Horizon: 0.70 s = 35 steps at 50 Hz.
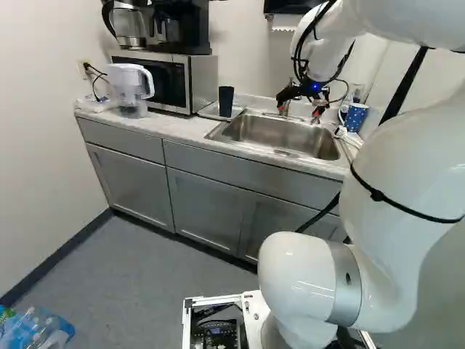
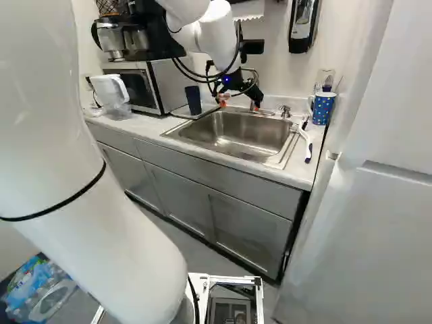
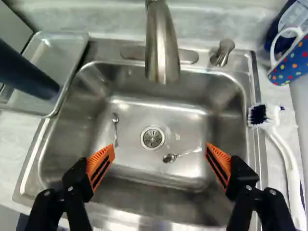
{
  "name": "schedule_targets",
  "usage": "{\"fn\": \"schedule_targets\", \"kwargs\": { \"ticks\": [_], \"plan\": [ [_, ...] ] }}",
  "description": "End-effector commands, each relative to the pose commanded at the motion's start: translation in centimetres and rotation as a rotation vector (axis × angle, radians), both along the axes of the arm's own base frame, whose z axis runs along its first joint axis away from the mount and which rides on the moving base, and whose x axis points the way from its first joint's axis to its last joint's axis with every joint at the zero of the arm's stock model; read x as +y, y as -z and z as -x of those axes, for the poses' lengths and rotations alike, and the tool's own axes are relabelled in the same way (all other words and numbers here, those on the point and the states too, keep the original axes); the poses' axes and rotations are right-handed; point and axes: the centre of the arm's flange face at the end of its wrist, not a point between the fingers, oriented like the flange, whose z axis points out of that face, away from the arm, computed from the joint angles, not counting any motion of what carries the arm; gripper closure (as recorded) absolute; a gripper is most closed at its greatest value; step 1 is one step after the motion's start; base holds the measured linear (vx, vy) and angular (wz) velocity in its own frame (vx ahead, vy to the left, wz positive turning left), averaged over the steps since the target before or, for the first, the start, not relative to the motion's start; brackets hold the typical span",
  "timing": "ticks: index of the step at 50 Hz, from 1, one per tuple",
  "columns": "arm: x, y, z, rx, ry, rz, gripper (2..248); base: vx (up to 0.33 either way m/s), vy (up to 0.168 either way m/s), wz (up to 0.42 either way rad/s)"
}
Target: Rinse the cup and place it in the tray
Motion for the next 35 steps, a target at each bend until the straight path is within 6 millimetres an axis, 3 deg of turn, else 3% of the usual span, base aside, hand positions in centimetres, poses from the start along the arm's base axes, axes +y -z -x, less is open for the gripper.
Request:
{"fn": "schedule_targets", "kwargs": {
  "ticks": [35],
  "plan": [
    [0.19, 0.28, 0.43, 0.053, -0.005, -0.022, 3, 0.0, 0.0, 0.0]
  ]
}}
